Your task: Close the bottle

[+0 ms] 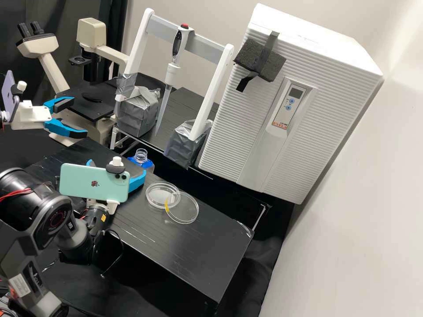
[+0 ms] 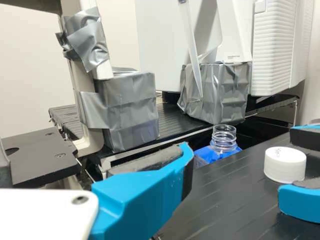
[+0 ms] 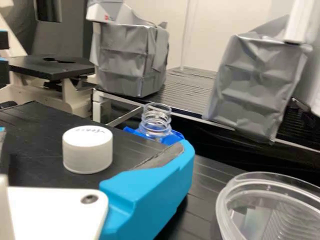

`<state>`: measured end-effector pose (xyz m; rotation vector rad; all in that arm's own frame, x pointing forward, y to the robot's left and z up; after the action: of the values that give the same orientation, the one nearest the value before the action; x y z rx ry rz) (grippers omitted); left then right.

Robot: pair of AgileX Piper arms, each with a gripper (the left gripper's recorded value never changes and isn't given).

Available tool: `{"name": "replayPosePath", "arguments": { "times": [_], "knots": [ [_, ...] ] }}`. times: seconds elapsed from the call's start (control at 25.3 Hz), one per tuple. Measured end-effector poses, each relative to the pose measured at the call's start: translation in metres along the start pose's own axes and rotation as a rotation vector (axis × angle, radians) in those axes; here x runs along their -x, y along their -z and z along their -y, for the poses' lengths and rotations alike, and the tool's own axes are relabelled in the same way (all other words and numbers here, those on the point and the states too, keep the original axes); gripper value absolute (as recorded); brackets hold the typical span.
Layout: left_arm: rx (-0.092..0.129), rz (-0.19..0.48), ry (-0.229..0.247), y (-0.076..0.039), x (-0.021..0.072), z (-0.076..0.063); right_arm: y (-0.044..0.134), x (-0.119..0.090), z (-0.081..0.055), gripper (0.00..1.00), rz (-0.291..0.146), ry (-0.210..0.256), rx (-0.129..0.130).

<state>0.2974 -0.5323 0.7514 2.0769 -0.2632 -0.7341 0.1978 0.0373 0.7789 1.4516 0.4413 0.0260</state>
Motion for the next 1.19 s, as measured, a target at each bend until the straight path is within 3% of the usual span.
{"name": "replayPosePath", "arguments": {
  "times": [0.28, 0.51, 0.67, 1.19],
  "knots": [
    [-0.005, -0.001, -0.006, 0.0006, -0.0023, -0.0029, -0.0005, 0.004, 0.002, 0.0, -0.021, 0.024, 0.015],
    [-0.008, 0.0, -0.012, 0.0008, -0.0035, -0.0046, -0.0004, 0.0054, 0.0029, 0.0, -0.032, 0.034, 0.015],
    [-0.008, 0.0, -0.012, 0.0008, -0.0035, -0.0046, 0.0001, 0.0058, 0.0038, 0.0, -0.037, 0.043, -0.001],
    [-0.014, 0.009, -0.024, -0.0007, -0.0067, -0.0082, 0.0003, 0.0062, 0.0045, 0.0, -0.045, 0.055, 0.004]
  ]
}}
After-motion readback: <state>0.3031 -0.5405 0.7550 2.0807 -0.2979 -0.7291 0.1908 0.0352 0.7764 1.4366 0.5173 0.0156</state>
